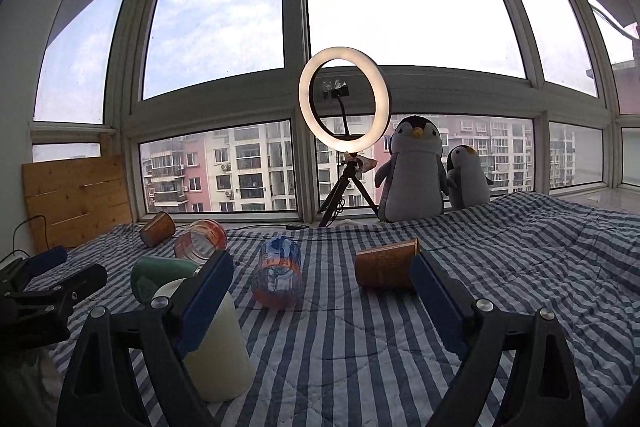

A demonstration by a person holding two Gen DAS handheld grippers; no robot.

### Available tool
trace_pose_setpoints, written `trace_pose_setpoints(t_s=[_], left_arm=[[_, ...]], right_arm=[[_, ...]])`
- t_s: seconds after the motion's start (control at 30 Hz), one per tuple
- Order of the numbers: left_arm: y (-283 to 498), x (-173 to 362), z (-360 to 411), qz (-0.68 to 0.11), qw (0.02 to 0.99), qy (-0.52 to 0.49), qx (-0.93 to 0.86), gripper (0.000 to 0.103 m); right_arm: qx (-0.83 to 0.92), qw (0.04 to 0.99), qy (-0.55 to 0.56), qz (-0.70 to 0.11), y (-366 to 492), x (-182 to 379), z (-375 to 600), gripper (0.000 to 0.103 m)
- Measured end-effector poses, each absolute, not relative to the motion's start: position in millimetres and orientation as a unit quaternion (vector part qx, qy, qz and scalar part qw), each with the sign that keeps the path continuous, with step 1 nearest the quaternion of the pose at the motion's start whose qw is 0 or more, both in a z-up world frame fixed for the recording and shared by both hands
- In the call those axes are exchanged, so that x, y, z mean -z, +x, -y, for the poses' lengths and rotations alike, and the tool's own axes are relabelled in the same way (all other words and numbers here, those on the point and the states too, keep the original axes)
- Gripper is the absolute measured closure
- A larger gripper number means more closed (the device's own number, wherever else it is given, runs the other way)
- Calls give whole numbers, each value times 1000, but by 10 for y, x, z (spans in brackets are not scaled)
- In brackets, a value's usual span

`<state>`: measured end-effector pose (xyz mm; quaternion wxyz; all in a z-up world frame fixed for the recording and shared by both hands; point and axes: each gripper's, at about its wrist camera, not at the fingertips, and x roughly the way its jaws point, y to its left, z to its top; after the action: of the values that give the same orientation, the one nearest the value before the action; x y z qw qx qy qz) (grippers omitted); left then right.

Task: Flip cup upside down

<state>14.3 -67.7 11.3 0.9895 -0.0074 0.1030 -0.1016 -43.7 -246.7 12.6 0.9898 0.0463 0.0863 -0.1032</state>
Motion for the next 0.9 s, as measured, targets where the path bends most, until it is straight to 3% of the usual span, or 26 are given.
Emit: trace_pose_setpoints(t_s=[0.9], left_arm=[[137,-109,687,-103,989,-9,101,1]], right_arm=[[120,990,43,-69,-490,-133,2455,8]])
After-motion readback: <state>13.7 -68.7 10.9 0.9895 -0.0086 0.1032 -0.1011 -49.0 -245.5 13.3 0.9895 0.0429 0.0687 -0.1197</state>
